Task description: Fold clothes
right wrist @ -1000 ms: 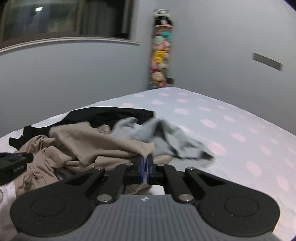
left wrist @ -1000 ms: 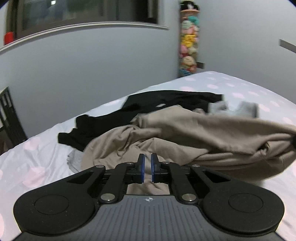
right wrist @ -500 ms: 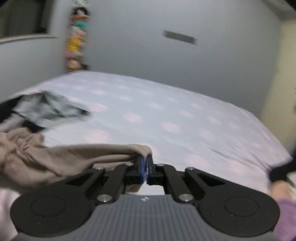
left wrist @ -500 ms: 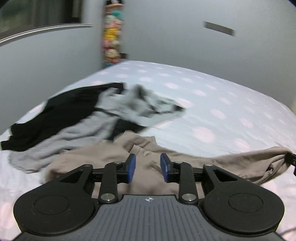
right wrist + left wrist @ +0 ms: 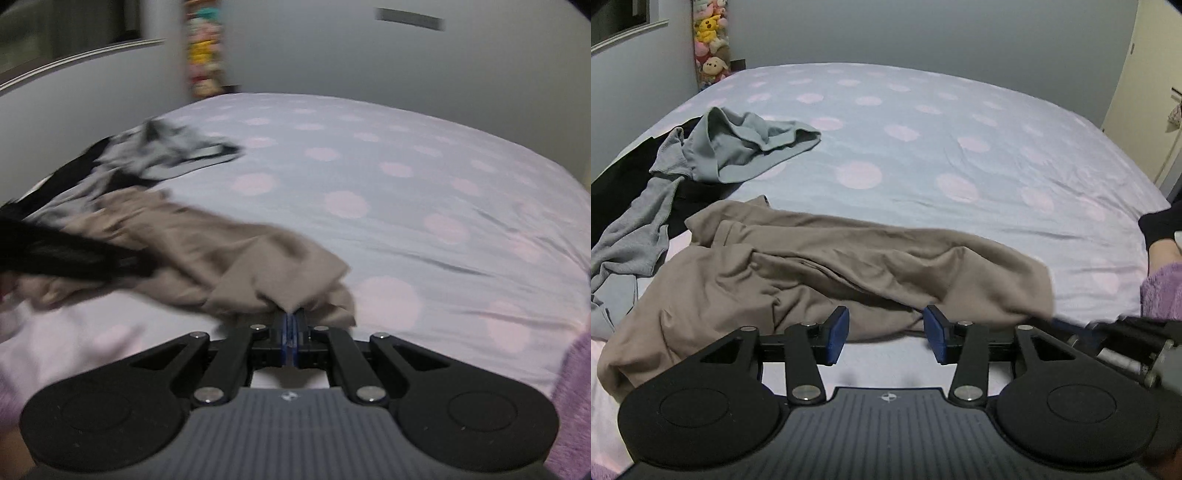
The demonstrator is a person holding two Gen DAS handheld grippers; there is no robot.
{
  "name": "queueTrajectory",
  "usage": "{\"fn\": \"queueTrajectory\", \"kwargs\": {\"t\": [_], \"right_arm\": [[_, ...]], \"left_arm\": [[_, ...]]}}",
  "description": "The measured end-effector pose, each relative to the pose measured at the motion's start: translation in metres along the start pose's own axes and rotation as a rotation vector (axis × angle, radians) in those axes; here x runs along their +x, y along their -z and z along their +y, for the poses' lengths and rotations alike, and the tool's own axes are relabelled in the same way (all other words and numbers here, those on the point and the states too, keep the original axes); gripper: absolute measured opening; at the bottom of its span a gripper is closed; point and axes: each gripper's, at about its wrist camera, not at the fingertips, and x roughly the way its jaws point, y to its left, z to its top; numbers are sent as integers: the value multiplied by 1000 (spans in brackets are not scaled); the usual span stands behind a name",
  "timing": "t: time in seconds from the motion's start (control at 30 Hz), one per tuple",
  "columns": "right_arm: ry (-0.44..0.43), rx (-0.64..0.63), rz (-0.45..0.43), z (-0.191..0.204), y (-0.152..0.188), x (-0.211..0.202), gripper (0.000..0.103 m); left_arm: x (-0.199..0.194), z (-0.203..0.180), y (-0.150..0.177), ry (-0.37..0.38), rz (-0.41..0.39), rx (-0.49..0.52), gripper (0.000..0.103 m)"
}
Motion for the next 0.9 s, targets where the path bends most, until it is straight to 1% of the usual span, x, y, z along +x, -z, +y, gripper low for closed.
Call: {"fn": "queueTrajectory", "kwargs": {"t": [0.1, 0.17, 0.27, 0.33, 0.37, 0.5, 0.53, 0.6, 0.67, 0.7, 0.8, 0.83, 0.9], "right_arm": [[-111, -42, 67, 11, 12, 2, 3], [-166, -66, 115, 19, 21, 3, 3], [-198, -110, 158, 29, 29, 7, 4], [-191, -94, 167, 25, 29, 7, 5], [-187, -85, 172, 24, 29, 6, 8], [-148, -26, 171, 11, 27, 2, 10], [-132, -11, 167, 7, 27, 0, 11], [-98, 22, 158, -1, 25, -3, 15], [-54, 60, 140, -12, 22, -4, 27], [-32, 79, 131, -18, 21, -4, 27], [34, 137, 103, -35, 17, -4, 28], [53, 155, 94, -40, 16, -5, 29], [72, 177, 85, -46, 15, -5, 35]], "left_arm": [[1, -6, 3, -12, 21, 21, 44], [5, -9, 7, -7, 48, 26, 44], [12, -14, 15, 6, 100, 30, 45], [18, -17, 22, 14, 135, 35, 45], [20, -19, 25, 14, 148, 43, 45], [30, -25, 35, -4, 183, 80, 44], [32, -26, 36, -11, 191, 86, 38], [36, -26, 39, -26, 206, 95, 32], [38, -26, 41, -32, 215, 104, 26], [39, -26, 42, -35, 219, 108, 20], [41, -27, 44, -33, 226, 115, 12], [42, -27, 44, -32, 227, 115, 9], [43, -26, 45, -33, 229, 115, 6]]}}
